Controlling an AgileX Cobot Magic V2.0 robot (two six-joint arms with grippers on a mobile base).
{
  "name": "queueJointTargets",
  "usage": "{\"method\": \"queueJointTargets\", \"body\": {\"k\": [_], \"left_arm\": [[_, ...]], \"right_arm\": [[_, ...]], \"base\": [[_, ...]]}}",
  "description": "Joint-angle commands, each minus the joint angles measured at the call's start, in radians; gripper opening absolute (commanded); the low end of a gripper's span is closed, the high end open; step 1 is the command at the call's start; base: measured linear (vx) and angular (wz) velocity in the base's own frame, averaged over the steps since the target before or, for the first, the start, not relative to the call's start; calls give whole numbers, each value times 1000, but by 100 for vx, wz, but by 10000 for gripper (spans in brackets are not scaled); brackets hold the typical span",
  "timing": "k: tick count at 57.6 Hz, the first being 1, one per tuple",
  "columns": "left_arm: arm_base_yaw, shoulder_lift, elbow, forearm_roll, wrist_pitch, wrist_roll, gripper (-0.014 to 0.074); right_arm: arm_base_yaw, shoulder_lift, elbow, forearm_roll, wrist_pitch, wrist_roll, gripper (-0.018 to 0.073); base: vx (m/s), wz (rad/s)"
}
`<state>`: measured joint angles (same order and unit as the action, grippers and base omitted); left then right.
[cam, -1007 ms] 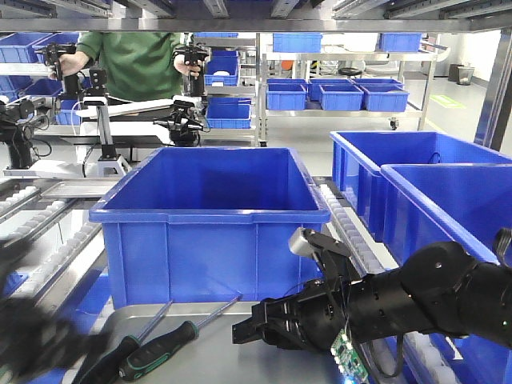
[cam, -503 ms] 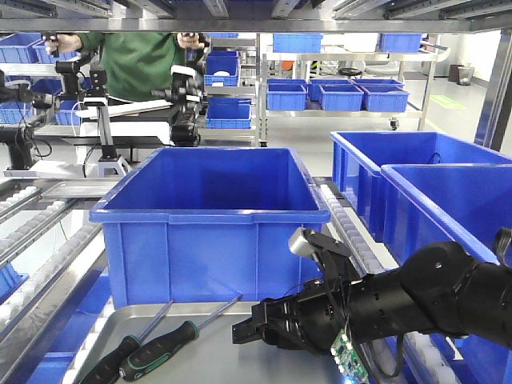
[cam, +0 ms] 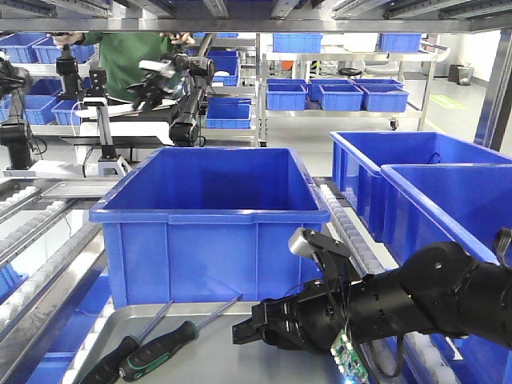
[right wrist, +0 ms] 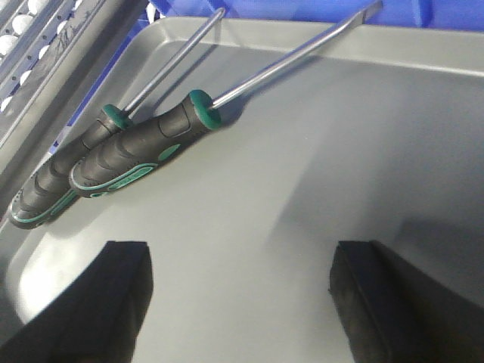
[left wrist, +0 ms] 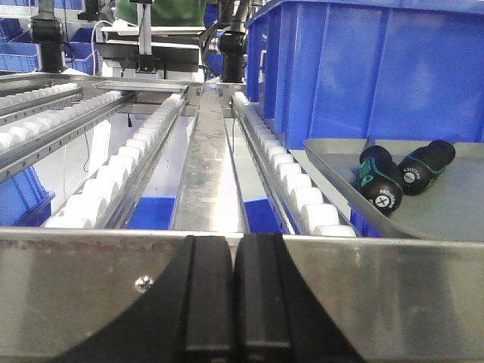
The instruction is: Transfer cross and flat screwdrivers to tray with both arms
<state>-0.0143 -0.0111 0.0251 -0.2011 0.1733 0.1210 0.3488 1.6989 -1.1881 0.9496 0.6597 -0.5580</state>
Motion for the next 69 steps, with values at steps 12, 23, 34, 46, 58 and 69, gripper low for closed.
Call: {"method": "queueJointTargets", "body": {"k": [12,23,34,46,58,69], "left_arm": [[-47,-17,32,-2,-142,-13,-8],[-47,-17,32,-2,-135,-13,-8],[-47,-17,32,-2,-135,-13,-8],[-47,-17,32,-2,-135,-13,-8],[-47,-17,32,-2,-135,-13,-8],[-47,-17,32,-2,-135,-13,-8]], "right_arm": [[-4,-48,-33,32,-14,-14,553],[-4,-48,-33,32,-14,-14,553],[-4,-48,-33,32,-14,-14,553],[-4,-48,-33,32,-14,-14,553],[13,-98,-32,-110,-47,23,521],[34,-350,94,-328,-139,232,352]], "base": [[0,0],[0,0],[0,0],[0,0],[0,0],[0,0]]}}
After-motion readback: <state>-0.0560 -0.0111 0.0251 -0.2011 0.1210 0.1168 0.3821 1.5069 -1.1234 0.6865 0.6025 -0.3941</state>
